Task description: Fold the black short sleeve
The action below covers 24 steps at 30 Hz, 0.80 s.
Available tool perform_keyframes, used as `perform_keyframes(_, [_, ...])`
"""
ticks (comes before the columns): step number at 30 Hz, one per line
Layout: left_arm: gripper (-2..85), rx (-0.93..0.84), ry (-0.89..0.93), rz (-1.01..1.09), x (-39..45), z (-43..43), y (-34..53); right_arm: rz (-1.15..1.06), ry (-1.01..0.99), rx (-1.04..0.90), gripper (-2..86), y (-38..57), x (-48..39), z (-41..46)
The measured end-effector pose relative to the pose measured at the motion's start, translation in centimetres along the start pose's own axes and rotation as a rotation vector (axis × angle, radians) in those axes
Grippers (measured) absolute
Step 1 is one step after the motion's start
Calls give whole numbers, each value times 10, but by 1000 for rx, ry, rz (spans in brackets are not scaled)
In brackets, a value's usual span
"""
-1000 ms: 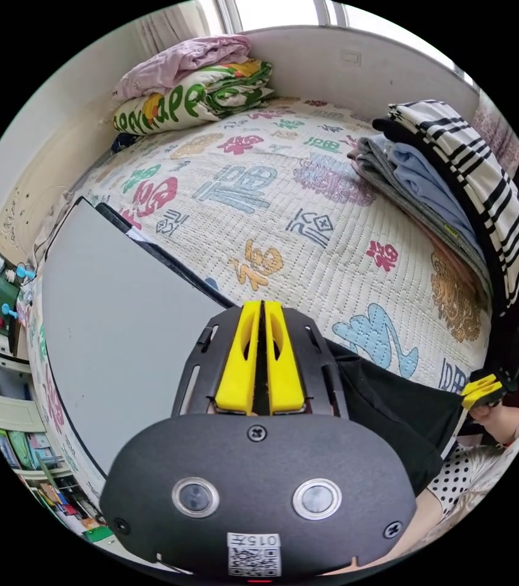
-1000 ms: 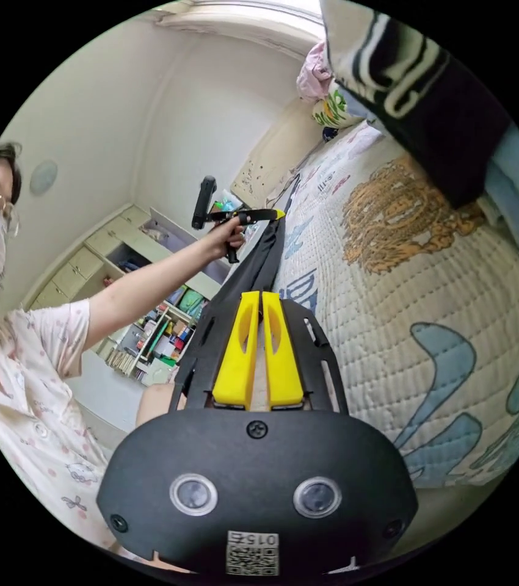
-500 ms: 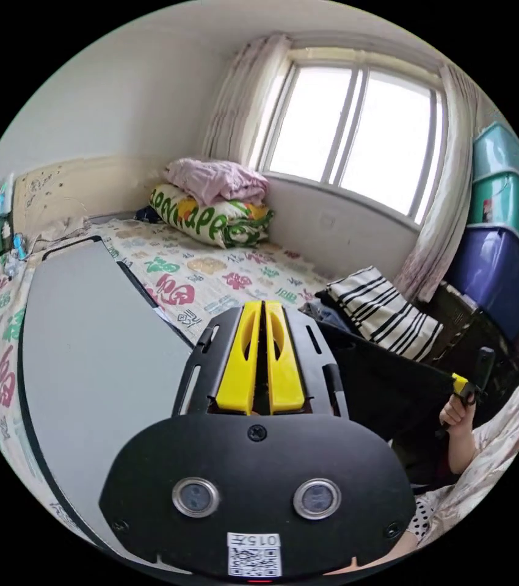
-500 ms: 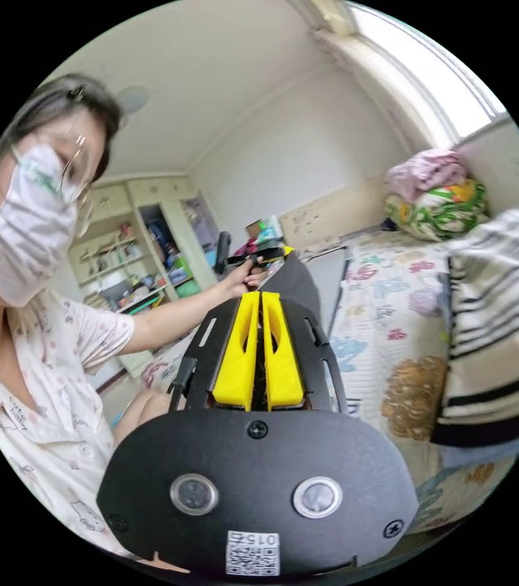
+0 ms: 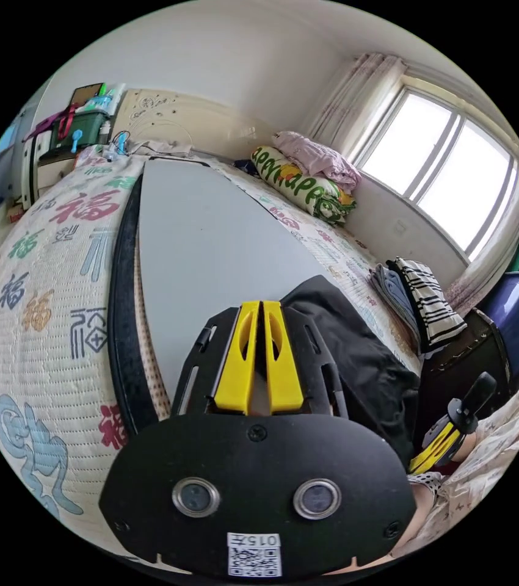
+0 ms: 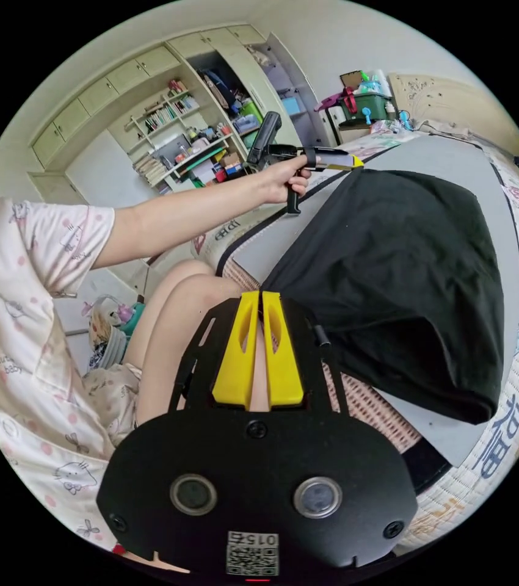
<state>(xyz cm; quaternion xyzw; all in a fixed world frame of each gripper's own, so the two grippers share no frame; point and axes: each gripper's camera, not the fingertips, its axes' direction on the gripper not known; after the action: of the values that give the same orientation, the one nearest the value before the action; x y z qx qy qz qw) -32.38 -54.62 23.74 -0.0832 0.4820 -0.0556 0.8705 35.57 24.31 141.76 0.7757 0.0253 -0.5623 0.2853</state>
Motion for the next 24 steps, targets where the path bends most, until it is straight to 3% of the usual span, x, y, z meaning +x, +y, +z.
perform_keyframes(5, [2, 16, -68, -64, -15, -4, 19, 23, 24, -53, 5, 16, -5, 50])
perform_keyframes(12, [96, 10, 98, -116, 3, 12, 29, 37, 90, -79, 6, 37, -2, 88])
perform_keyframes(18, [10, -139, 11, -120, 28, 52, 23, 37, 94, -99, 4, 45, 11, 103])
perform_keyframes(24, [3, -189, -131, -37, 73, 61, 10, 62, 86, -142, 7, 45, 38, 123])
